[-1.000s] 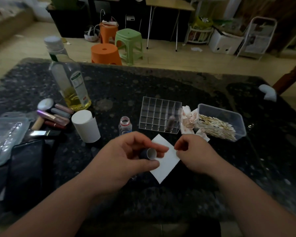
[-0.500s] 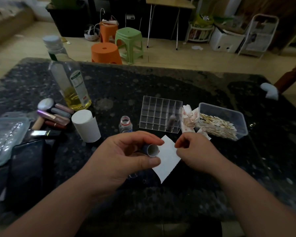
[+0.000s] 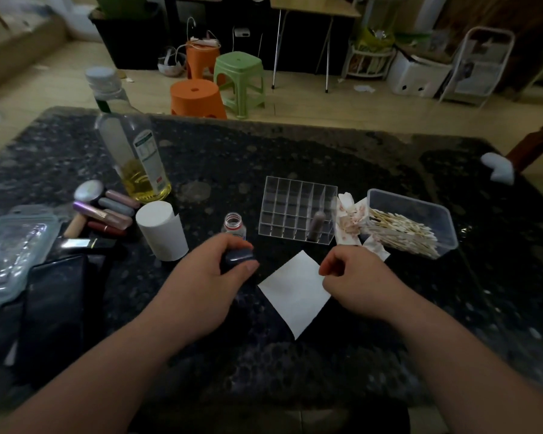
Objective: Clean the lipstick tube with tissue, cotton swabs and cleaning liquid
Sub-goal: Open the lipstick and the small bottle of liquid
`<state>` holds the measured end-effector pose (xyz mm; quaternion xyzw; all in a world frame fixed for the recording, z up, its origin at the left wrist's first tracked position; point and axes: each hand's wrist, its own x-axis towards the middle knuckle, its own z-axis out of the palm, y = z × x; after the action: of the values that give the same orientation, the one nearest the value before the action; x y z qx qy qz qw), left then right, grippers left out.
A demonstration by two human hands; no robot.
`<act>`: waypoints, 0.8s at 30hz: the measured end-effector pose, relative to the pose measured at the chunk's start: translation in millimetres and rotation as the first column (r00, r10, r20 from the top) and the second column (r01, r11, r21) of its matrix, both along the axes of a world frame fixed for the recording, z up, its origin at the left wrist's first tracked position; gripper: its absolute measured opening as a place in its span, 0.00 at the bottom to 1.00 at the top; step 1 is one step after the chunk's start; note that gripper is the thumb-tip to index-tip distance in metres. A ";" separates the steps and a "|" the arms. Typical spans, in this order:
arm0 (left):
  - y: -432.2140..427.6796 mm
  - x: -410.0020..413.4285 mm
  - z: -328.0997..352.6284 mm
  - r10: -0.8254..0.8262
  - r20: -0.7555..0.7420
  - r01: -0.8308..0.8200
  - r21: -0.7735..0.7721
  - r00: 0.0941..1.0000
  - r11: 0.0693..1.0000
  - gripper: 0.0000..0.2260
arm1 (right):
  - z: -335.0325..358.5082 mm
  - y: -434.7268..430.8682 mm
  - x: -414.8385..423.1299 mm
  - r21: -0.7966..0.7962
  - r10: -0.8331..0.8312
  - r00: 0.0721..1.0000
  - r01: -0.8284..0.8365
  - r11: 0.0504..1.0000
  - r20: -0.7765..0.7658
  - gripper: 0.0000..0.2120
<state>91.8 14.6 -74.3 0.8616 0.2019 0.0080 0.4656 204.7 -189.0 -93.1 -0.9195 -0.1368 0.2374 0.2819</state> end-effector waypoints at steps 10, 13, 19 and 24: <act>24.7 14.3 -13.3 0.076 -0.018 -0.071 0.198 0.997 0.978 0.08 | -22.6 15.2 9.2 -0.279 0.145 0.972 -0.089 0.956 0.185 0.11; 23.9 18.1 -13.6 0.198 -0.048 -0.202 -0.356 0.979 0.913 0.08 | -22.3 44.5 2.7 -0.056 0.129 0.960 -0.119 0.991 0.250 0.20; 24.9 11.0 -0.1 0.119 -0.016 -0.026 -0.996 0.993 0.085 0.15 | -49.5 94.3 -11.8 0.082 0.152 0.979 -0.164 0.983 0.134 0.13; 21.6 7.2 -1.4 0.107 -0.012 -0.008 -0.999 0.994 -0.033 0.09 | -61.0 103.9 -8.9 0.064 0.153 0.969 -0.169 0.984 0.196 0.17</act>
<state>98.9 36.2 -75.7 0.2556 0.1658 -0.0903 0.9482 195.8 -85.0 -154.1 -0.9118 -0.2467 0.1648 0.2838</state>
